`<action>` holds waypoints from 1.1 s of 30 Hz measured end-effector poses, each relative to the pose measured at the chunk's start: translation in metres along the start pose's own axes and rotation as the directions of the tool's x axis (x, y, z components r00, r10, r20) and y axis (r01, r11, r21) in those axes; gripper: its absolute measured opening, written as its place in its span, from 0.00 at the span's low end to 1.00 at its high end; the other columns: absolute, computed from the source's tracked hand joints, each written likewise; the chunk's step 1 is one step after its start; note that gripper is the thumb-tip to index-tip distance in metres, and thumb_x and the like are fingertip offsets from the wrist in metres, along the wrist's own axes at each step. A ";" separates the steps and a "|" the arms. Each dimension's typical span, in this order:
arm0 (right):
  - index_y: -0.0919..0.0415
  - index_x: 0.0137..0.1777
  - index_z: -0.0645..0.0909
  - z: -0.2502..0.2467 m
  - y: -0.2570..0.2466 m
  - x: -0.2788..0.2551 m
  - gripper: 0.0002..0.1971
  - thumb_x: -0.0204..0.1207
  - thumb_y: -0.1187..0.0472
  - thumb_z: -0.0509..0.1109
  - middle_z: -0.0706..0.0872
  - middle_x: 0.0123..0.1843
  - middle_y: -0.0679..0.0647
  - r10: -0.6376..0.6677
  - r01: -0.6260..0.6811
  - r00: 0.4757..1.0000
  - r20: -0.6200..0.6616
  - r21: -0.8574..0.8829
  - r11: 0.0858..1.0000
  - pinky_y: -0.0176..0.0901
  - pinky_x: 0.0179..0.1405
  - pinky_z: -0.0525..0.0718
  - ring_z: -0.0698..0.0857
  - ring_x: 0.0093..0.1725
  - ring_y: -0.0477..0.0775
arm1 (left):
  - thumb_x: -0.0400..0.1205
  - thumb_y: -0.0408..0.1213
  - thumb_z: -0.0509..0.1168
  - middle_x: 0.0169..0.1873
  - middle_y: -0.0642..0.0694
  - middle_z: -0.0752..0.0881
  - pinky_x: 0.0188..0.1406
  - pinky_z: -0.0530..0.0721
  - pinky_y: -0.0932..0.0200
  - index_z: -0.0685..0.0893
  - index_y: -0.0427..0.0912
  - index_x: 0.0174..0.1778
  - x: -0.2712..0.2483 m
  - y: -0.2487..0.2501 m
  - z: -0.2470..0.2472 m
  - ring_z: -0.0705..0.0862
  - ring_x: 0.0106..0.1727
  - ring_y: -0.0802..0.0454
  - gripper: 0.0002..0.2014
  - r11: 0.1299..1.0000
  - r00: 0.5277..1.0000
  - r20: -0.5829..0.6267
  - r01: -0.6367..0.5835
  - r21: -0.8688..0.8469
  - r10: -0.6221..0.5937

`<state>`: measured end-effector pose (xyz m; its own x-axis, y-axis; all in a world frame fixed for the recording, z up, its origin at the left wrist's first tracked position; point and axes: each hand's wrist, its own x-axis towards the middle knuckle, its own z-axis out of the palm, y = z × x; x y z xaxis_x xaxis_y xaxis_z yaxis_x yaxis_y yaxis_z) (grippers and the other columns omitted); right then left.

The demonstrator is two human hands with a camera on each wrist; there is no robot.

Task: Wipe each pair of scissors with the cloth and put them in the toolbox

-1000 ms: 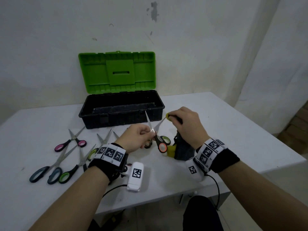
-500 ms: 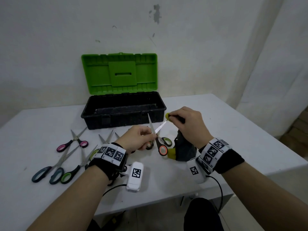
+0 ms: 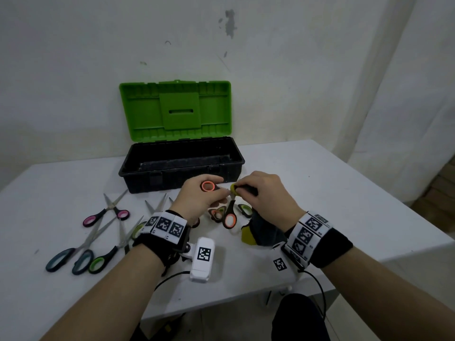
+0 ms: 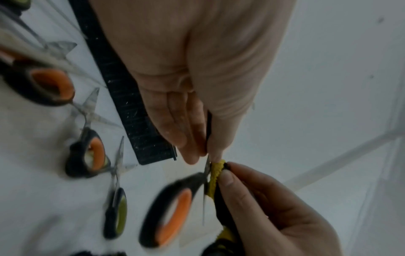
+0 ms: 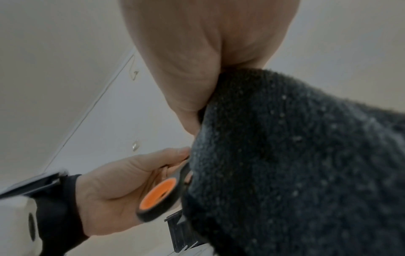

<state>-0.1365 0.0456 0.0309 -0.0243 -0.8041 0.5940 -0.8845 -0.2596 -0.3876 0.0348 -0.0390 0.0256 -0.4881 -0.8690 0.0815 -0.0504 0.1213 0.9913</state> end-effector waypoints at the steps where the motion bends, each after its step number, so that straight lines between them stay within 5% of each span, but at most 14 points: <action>1: 0.56 0.50 0.90 0.001 -0.001 0.000 0.06 0.76 0.62 0.74 0.88 0.44 0.50 0.006 -0.006 1.000 -0.023 0.008 1.000 0.22 0.44 0.73 0.84 0.42 0.46 | 0.76 0.29 0.77 0.41 0.40 0.92 0.42 0.88 0.60 0.87 0.38 0.53 0.001 -0.002 0.003 0.92 0.41 0.48 0.11 0.997 0.999 -0.040 0.017 -0.081 -0.020; 4: 0.56 0.50 0.90 0.003 -0.005 0.001 0.06 0.75 0.61 0.75 0.88 0.42 0.50 0.014 -0.013 0.998 -0.062 0.015 1.000 0.28 0.44 0.76 0.85 0.42 0.47 | 0.80 0.31 0.72 0.44 0.41 0.92 0.51 0.87 0.53 0.88 0.38 0.51 0.000 -0.006 0.010 0.90 0.50 0.43 0.05 0.953 0.996 -0.050 0.061 -0.296 -0.079; 9: 0.58 0.50 0.90 -0.001 -0.013 0.003 0.06 0.75 0.63 0.74 0.88 0.44 0.51 -0.010 0.012 0.996 -0.093 0.017 1.000 0.30 0.45 0.78 0.85 0.43 0.48 | 0.88 0.35 0.63 0.45 0.41 0.88 0.32 0.87 0.56 0.81 0.39 0.49 -0.005 -0.004 0.017 0.91 0.46 0.41 0.05 0.939 0.997 -0.051 0.033 -0.342 -0.053; 15: 0.60 0.51 0.89 -0.005 -0.020 0.008 0.06 0.76 0.64 0.73 0.87 0.46 0.53 -0.090 0.089 0.994 -0.067 -0.028 0.996 0.53 0.41 0.86 0.86 0.43 0.54 | 0.89 0.39 0.60 0.39 0.45 0.82 0.20 0.79 0.57 0.77 0.37 0.53 -0.007 -0.005 0.016 0.85 0.29 0.47 0.08 0.978 0.997 -0.052 -0.059 -0.199 0.050; 20: 0.60 0.48 0.89 0.005 -0.019 0.005 0.05 0.75 0.63 0.74 0.87 0.45 0.52 -0.097 0.097 0.995 -0.005 -0.011 0.995 0.54 0.39 0.85 0.86 0.42 0.54 | 0.89 0.37 0.61 0.28 0.41 0.81 0.18 0.78 0.57 0.78 0.31 0.50 -0.010 -0.004 0.019 0.79 0.22 0.46 0.10 0.984 0.990 -0.112 -0.103 -0.147 0.087; 27: 0.58 0.49 0.90 -0.013 -0.004 0.019 0.05 0.77 0.60 0.74 0.87 0.41 0.52 0.121 -0.133 0.967 -0.226 -0.039 0.990 0.43 0.41 0.83 0.85 0.41 0.52 | 0.89 0.36 0.61 0.21 0.41 0.82 0.18 0.76 0.59 0.79 0.37 0.48 -0.010 -0.003 0.015 0.75 0.16 0.50 0.07 0.987 0.986 -0.126 -0.121 -0.106 0.107; 33: 0.58 0.52 0.91 -0.006 -0.030 0.004 0.07 0.76 0.62 0.74 0.88 0.44 0.53 -0.046 0.046 0.997 -0.054 0.006 0.999 0.41 0.45 0.82 0.85 0.43 0.51 | 0.89 0.35 0.61 0.24 0.41 0.80 0.17 0.74 0.60 0.78 0.31 0.50 -0.009 0.001 0.018 0.76 0.17 0.50 0.09 0.980 0.979 -0.100 -0.187 -0.071 0.180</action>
<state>-0.1130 0.0536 0.0491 -0.0090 -0.7612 0.6485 -0.8820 -0.2995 -0.3638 0.0236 -0.0223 0.0239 -0.3998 -0.8764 0.2684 0.1036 0.2478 0.9633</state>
